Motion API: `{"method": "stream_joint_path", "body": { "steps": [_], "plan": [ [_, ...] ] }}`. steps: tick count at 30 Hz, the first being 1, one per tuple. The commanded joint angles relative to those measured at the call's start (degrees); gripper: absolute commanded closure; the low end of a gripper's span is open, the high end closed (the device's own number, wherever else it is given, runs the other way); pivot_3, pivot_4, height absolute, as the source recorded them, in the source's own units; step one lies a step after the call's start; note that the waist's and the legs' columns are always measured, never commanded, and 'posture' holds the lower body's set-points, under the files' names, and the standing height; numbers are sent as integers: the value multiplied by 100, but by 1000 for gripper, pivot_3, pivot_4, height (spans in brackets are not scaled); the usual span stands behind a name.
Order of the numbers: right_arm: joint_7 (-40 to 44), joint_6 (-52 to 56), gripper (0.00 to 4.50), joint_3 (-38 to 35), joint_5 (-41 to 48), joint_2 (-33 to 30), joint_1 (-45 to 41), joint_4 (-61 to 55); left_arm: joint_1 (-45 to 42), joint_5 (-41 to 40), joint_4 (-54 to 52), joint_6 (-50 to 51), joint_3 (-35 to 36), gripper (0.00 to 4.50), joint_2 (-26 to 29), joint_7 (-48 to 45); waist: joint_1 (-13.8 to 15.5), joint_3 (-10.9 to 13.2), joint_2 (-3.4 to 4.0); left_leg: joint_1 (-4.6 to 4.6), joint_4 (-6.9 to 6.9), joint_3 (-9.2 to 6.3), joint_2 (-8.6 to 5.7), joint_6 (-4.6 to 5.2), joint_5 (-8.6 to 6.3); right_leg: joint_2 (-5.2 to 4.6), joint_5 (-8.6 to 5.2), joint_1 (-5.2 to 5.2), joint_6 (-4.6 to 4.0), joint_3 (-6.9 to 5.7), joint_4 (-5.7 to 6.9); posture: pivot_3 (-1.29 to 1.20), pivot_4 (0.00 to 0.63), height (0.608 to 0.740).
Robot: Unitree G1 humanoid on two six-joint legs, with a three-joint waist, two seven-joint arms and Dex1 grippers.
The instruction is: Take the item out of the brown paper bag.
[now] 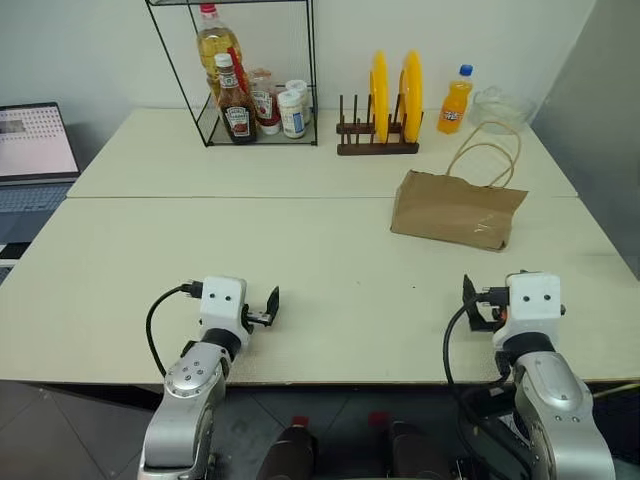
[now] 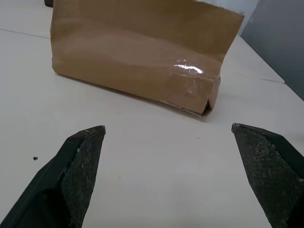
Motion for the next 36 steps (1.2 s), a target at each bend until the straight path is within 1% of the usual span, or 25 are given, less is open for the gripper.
{"method": "stream_joint_path", "body": {
  "steps": [1, 4, 8, 12, 14, 16, 18, 21, 23, 24, 27, 29, 31, 36],
  "plan": [
    [54, -75, 0, 26, 69, -38, -40, -217, -17, -88, -379, 229, 23, 16, 77, -37, 3, 1, 1, 0, 0, 0, 0, 0, 0, 0, 0, 0, 0, -1, 0, 0, 150, 740],
    [12, -95, 0, -4, 71, -30, -37, -132, -170, -248, -371, 315, 142, 16, 55, -60, 6, 1, 0, -1, 0, 0, -1, 0, 0, 0, 0, 0, 0, -1, 0, 0, 150, 740],
    [33, -20, 0, 10, 94, -70, -105, -173, -324, -417, -368, 467, 264, 16, 184, -181, 3, 2, 1, 0, 1, 2, 0, 0, 0, 1, 0, 0, 0, -2, 1, 0, 150, 740],
    [227, -71, 0, -12, 142, -309, -140, -160, -670, -839, -281, 631, 486, 16, 404, -519, 7, 3, 0, -2, 1, 4, 0, -1, 1, 3, 0, -1, -1, -3, 0, 0, 150, 740],
    [301, -77, 0, -94, 203, -418, -165, -88, -805, -929, -243, 682, 467, 16, 558, -664, 9, 3, 0, -1, 2, 5, -1, -1, 1, 3, 1, 0, -1, -6, 1, 0, 150, 740],
    [463, 76, 0, -166, 303, -558, -298, -72, -1026, -1252, -220, 917, 534, 16, 853, -1040, 9, 4, -1, 0, 1, 9, -1, -1, 1, 3, 1, 2, -1, -5, 2, 0, 150, 740],
    [716, 201, 0, -299, 396, -853, -517, -50, -1393, -1682, -62, 1294, 703, 16, 1239, -1474, 1, 9, 0, 0, 2, 15, 0, -1, 1, 5, 1, 1, -1, -6, 4, 0, 150, 740],
    [1179, 363, 0, -771, 731, -1401, -907, 189, -2116, -1982, 427, 1479, 765, 16, 1875, -2065, -2, 15, -1, 1, 5, 17, 0, 0, 2, 8, 1, 1, -1, -10, 8, 0, 150, 740],
    [1540, 463, 0, -1168, 1038, -1835, -1294, 542, -2766, -2011, 1013, 1351, 598, 16, 2316, -2583, -7, 27, -6, 2, 5, 18, -2, 0, 2, 10, 2, 4, -1, -11, 7, 0, 150, 740],
    [1723, 489, 0, -1308, 1176, -2070, -1496, 762, -3119, -2005, 1327, 1294, 484, 16, 2441, -2779, -8, 36, -9, 2, 6, 20, -37, 1, 2, 11, 2, 3, -2, -11, 7, 0, 150, 740],
    [2372, 563, 0, -1410, 1523, -2897, -2291, 1639, -4230, -1999, 2100, 1049, -16, 16, 2592, -3579, -6, 71, -19, -1, 6, 19, -46, 3, 3, 6, 5, 4, -1, -10, 4, 0, 150, 740],
    [2803, 537, 0, -1246, 1687, -3339, -2840, 2303, -4794, -2018, 2408, 891, -366, 16, 2555, -4135, -20, 79, -26, -4, 5, 22, -48, 4, 4, 4, 13, 3, -11, -7, 0, 0, 150, 740],
    [3125, 199, 0, -912, 1605, -3674, -3425, 3162, -5195, -1987, 2693, 633, -696, 16, 2447, -4665, -45, 91, -30, -8, 4, 31, -49, 4, 4, 1, 23, 2, -27, -4, -7, 0, 150, 740],
    [3737, -420, 0, -340, 1524, -4011, -4489, 4711, -5692, -1858, 3238, 71, -1101, 16, 2170, -5351, -151, 95, -34, -17, -2, 59, -43, -21, 16, -8, 24, -1, -27, 5, -33, 0, 150, 740]
  ]
}}
